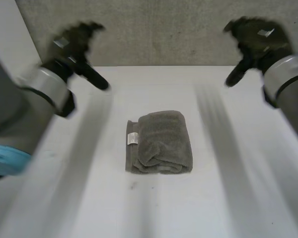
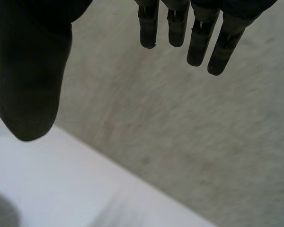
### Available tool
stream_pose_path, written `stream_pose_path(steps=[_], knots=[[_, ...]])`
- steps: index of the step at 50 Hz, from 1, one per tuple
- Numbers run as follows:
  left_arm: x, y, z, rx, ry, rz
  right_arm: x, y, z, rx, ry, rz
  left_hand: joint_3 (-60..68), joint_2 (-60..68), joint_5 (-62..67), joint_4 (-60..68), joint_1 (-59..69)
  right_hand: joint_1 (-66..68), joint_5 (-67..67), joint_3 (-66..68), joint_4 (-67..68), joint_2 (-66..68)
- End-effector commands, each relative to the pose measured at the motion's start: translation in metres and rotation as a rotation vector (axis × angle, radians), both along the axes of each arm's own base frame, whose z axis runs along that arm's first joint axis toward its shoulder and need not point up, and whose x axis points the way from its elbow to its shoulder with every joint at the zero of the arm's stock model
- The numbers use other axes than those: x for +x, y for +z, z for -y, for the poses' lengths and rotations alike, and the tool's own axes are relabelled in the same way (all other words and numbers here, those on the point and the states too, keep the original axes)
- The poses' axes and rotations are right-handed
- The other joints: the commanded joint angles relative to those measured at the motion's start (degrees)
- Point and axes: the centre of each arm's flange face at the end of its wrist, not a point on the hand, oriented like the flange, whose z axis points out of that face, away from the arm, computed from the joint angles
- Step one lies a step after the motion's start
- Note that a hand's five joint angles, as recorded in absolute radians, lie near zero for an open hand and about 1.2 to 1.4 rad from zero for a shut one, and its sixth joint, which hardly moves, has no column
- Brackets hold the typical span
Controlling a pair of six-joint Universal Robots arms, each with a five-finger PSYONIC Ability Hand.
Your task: Fold the towel.
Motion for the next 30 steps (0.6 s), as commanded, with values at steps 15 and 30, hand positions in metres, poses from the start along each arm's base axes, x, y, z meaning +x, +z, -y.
stream_pose_path(steps=[15,30], knots=[[0.047,0.046,-0.028,0.163,0.113,0.078,-0.027,0.039,-0.02,0.034,-0.055,-0.012,0.4,0.6,-1.7,0.6,-0.3,-3.2,-3.4,-3.8,-4.7,-3.7],[0.039,0.044,-0.034,0.172,0.081,0.084,-0.027,0.033,-0.021,0.077,-0.052,-0.036,0.4,0.5,-1.8,0.5,-0.4,-3.2,-3.4,-3.8,-4.7,-3.7]])
